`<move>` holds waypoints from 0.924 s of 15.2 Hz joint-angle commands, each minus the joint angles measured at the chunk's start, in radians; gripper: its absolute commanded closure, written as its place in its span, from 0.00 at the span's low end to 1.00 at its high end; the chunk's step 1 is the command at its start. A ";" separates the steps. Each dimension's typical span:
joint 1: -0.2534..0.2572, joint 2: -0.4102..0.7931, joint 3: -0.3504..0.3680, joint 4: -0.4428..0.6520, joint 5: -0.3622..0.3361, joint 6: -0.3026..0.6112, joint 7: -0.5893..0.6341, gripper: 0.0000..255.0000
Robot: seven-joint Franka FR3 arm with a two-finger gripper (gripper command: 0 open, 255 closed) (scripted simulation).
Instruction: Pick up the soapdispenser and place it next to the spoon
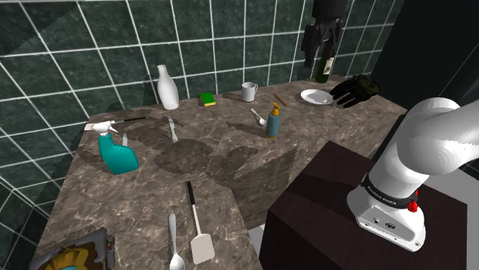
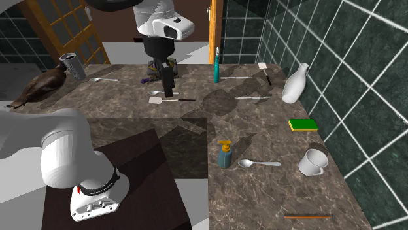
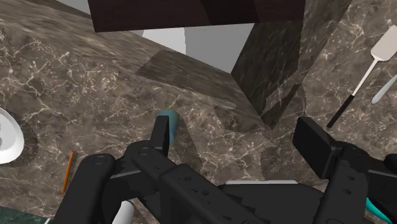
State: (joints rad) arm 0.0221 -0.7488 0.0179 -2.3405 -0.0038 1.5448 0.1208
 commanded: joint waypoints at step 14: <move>-0.045 0.299 -0.097 -0.126 -0.055 0.457 -0.093 0.00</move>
State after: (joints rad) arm -0.0179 -0.4864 -0.0684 -2.4695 -0.0540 1.9638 0.0395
